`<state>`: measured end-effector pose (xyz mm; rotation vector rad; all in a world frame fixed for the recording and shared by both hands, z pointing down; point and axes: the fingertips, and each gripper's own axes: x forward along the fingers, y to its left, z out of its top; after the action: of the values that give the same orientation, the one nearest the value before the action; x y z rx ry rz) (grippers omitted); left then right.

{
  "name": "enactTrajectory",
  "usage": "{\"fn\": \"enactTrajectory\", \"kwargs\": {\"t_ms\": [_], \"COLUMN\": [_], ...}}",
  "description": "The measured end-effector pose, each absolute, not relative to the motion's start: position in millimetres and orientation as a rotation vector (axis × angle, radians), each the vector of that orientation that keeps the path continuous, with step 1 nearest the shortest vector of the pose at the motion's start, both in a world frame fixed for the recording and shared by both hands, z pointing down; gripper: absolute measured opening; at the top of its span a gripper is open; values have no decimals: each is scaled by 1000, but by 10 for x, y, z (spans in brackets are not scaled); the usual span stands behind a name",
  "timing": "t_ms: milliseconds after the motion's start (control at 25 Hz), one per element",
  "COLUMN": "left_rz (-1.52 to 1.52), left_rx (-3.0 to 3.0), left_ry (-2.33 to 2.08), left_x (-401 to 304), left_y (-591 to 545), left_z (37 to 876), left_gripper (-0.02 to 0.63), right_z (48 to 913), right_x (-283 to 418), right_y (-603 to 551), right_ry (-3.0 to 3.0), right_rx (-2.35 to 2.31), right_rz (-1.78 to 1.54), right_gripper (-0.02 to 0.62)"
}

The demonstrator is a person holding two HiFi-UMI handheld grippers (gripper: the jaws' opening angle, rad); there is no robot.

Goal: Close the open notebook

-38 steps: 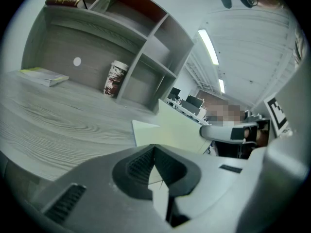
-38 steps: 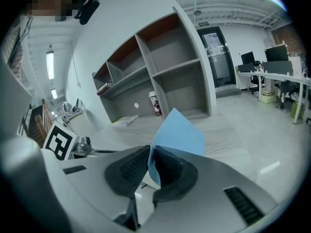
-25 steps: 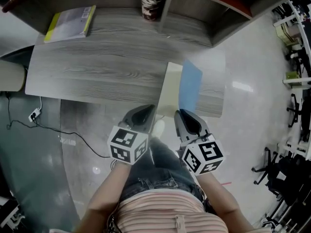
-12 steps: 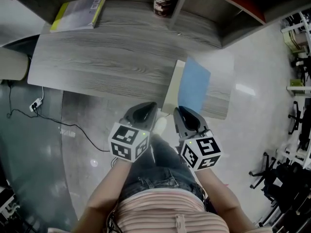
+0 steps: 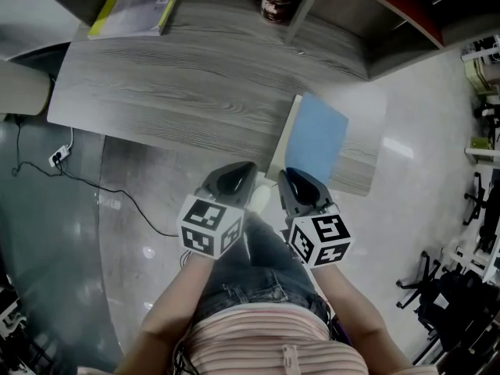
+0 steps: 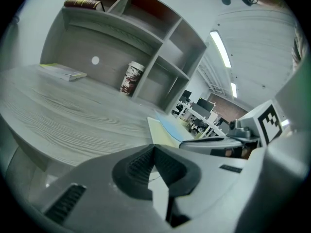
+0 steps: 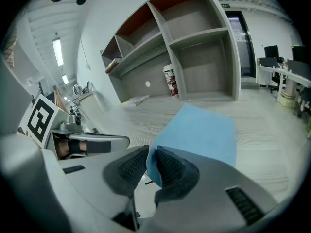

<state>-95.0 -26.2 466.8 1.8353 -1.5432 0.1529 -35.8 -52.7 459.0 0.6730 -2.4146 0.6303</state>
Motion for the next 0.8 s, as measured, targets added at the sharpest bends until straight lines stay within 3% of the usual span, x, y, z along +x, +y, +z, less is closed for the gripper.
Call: {"fn": "enactTrajectory", "kwargs": {"t_ms": [800], "left_rz": [148], "left_rx": [1803], "left_ry": [-1551], "left_x": [-943], "left_y": [-272], "left_z": [4736], "left_gripper": [12], "right_z": [4841], "right_x": [-468], "right_y": [-476], "right_ry": [-2360], "right_rx": [585], "right_rz": [595], "right_gripper": [84]}}
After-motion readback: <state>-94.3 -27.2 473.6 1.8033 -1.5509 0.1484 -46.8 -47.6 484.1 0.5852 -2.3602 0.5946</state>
